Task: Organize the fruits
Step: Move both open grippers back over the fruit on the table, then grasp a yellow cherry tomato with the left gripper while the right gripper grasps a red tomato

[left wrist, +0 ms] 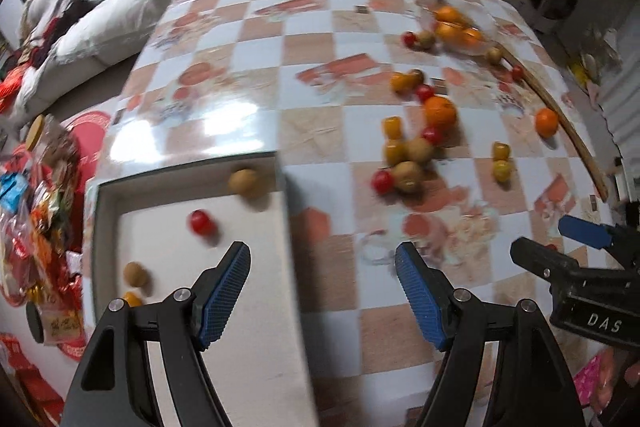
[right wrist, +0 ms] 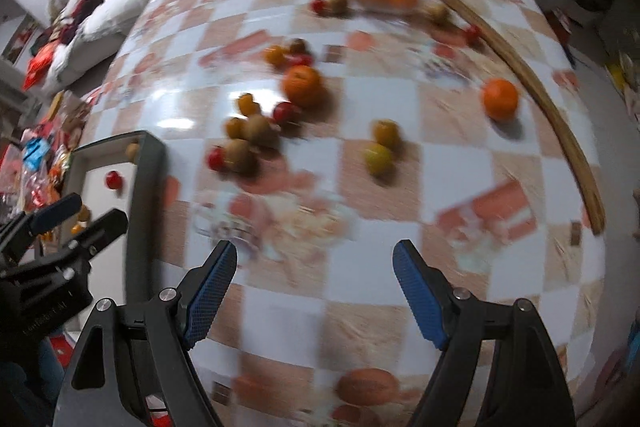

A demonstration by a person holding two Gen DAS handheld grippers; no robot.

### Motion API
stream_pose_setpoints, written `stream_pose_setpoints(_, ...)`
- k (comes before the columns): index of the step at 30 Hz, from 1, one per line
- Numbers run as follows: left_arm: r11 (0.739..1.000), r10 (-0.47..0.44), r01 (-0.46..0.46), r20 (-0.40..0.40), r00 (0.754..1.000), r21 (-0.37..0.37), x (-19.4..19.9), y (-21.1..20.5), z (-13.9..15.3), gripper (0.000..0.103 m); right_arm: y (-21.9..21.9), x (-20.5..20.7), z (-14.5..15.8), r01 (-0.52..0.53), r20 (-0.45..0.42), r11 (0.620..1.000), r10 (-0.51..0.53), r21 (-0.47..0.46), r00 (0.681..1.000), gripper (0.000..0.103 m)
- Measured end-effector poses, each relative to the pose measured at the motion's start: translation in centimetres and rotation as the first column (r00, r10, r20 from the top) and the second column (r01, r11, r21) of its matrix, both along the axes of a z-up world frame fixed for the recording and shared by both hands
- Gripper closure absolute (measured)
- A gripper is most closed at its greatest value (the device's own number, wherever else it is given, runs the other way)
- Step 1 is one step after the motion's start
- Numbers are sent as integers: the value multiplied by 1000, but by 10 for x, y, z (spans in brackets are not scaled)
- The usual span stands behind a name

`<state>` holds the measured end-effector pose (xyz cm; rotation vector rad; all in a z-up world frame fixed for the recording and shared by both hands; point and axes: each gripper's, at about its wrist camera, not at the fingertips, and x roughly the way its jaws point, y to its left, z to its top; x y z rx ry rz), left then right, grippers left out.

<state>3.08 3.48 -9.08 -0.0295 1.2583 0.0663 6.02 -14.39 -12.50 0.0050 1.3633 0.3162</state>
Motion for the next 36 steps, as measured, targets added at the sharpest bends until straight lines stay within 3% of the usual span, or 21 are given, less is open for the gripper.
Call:
stream_pose_setpoints(10, 998, -53, 51, -46, 998, -47, 13, -50, -29, 27, -72, -11, -22, 109, -39, 992, -112, -63, 993, 20)
stream_pose_setpoints(19, 978, -195, 192, -27, 980, -82, 35, -105, -38, 27, -90, -18, -36, 106, -38, 991, -109, -80, 993, 20)
stream_pose_setpoints(24, 970, -227, 224, -20, 974, -95, 57, -126, -48, 27, -90, -19, -41, 104, -25, 992, -106, -67, 994, 39)
stream_pose_setpoints(34, 972, -221, 217, -34, 975, -88, 83, -149, -66, 28, -90, -18, -47, 104, -13, 993, -105, -49, 994, 40)
stream_pose_setpoints(36, 973, -219, 215, -42, 975, -88, 86, -152, -69, 43, -90, -18, -47, 106, -10, 993, -107, -48, 994, 40)
